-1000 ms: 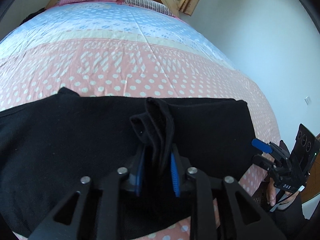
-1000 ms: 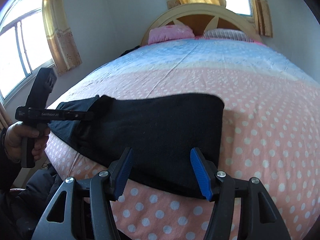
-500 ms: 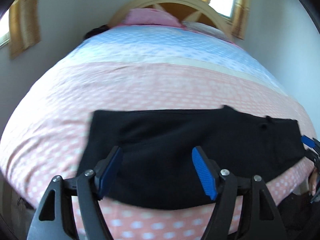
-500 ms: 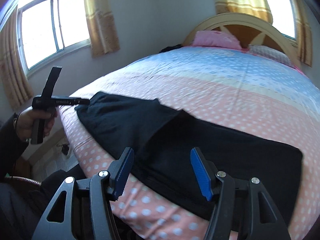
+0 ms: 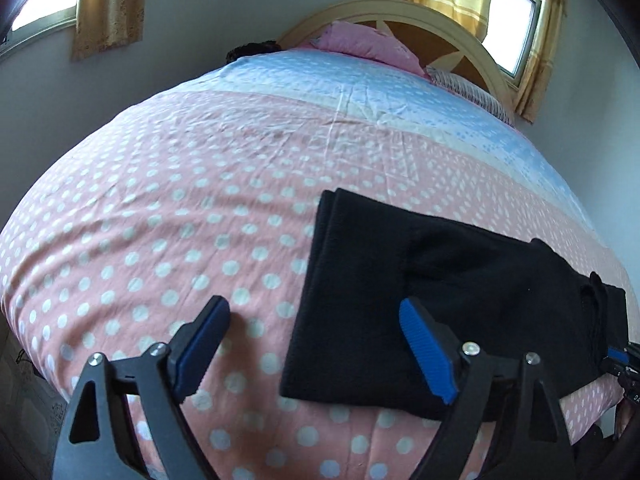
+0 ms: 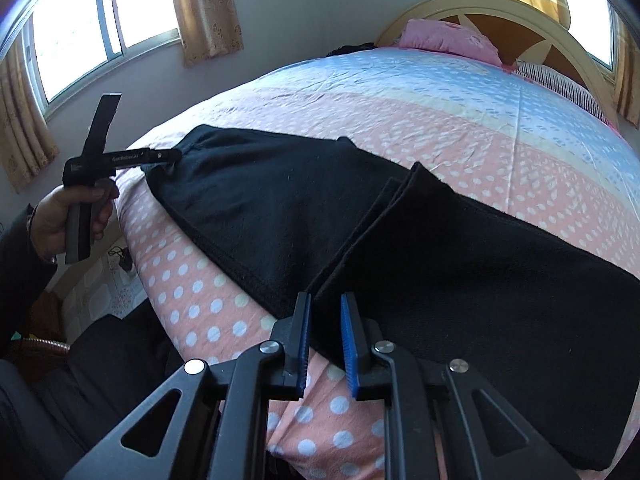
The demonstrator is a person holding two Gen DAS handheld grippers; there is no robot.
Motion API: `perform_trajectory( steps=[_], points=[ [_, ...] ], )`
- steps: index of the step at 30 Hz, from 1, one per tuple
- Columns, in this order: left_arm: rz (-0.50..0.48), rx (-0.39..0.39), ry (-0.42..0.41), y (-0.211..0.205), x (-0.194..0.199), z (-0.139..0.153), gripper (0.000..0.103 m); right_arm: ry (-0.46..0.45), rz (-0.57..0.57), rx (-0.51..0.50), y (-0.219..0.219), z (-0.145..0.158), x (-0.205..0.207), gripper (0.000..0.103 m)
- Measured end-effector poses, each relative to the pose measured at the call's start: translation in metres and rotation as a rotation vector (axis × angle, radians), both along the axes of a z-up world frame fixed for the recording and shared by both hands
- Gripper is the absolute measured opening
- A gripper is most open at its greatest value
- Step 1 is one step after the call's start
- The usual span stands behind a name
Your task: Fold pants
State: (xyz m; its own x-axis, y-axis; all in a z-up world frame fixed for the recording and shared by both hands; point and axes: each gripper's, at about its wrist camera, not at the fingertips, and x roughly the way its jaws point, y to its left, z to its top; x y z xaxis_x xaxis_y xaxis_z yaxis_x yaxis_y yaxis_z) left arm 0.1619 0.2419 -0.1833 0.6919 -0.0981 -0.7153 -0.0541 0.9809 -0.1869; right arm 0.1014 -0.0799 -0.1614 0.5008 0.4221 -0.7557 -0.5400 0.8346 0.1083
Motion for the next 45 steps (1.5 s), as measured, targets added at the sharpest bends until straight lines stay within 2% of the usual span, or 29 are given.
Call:
perform_trajectory(
  steps=[3, 5, 7, 8, 10, 11, 15, 16, 18, 20, 22, 24, 27, 31, 32, 33, 35, 40, 45],
  points=[
    [-0.004, 0.035, -0.007, -0.006, 0.002, 0.001, 0.09, -0.029, 0.004, -0.006, 0.001, -0.004, 0.0, 0.015],
    [-0.004, 0.05, -0.01, -0.007, 0.004, 0.001, 0.09, -0.035, -0.003, -0.002, 0.0, -0.002, -0.001, 0.021],
    [0.007, 0.069, -0.016, -0.005, 0.004, 0.003, 0.091, -0.049, -0.017, 0.009, -0.005, 0.004, -0.004, 0.054],
    [0.011, 0.078, -0.022, -0.004, 0.003, 0.005, 0.091, -0.056, -0.019, 0.033, -0.01, 0.008, -0.007, 0.058],
    [0.042, 0.111, -0.03, 0.001, 0.002, 0.007, 0.091, -0.07, -0.021, 0.092, -0.021, 0.016, -0.013, 0.058],
    [0.048, 0.101, -0.031, 0.004, 0.002, 0.007, 0.091, -0.079, -0.028, 0.108, -0.027, 0.019, -0.017, 0.058],
    [0.044, -0.012, -0.006, 0.018, 0.005, 0.0, 0.09, -0.104, -0.069, 0.135, -0.047, 0.023, -0.027, 0.058],
    [0.045, -0.018, -0.01, 0.018, 0.005, -0.001, 0.09, -0.109, -0.082, 0.141, -0.051, 0.023, -0.028, 0.058],
    [0.033, -0.017, -0.014, 0.015, 0.006, -0.001, 0.083, -0.115, -0.116, 0.159, -0.061, 0.02, -0.03, 0.058],
    [0.015, -0.02, -0.014, 0.01, 0.006, 0.0, 0.069, -0.105, -0.152, 0.185, -0.069, 0.016, -0.03, 0.058],
    [-0.006, -0.026, -0.009, 0.004, 0.007, 0.001, 0.061, -0.085, -0.189, 0.208, -0.076, 0.011, -0.028, 0.059],
    [-0.018, -0.021, -0.006, -0.001, 0.008, 0.0, 0.059, -0.078, -0.204, 0.228, -0.08, 0.01, -0.026, 0.059],
    [-0.016, -0.058, -0.003, -0.001, 0.011, -0.002, 0.055, -0.091, -0.218, 0.241, -0.085, 0.013, -0.026, 0.059],
    [-0.041, -0.076, 0.014, -0.003, 0.012, 0.0, 0.042, -0.113, -0.247, 0.252, -0.093, 0.019, -0.028, 0.059],
    [-0.045, -0.113, 0.019, 0.001, 0.012, 0.0, 0.028, -0.12, -0.255, 0.255, -0.096, 0.021, -0.028, 0.059],
    [-0.059, -0.176, 0.028, 0.006, 0.012, 0.0, 0.025, -0.127, -0.264, 0.259, -0.099, 0.023, -0.028, 0.06],
    [-0.051, -0.235, 0.033, 0.012, 0.01, 0.0, 0.023, -0.137, -0.281, 0.266, -0.105, 0.027, -0.028, 0.062],
    [-0.04, -0.298, 0.009, 0.013, 0.002, 0.013, 0.022, -0.153, -0.349, 0.253, -0.122, 0.036, -0.024, 0.063],
    [-0.101, -0.323, -0.081, -0.004, -0.009, 0.057, 0.022, -0.174, -0.446, 0.215, -0.145, 0.051, -0.023, 0.063]
  ],
)
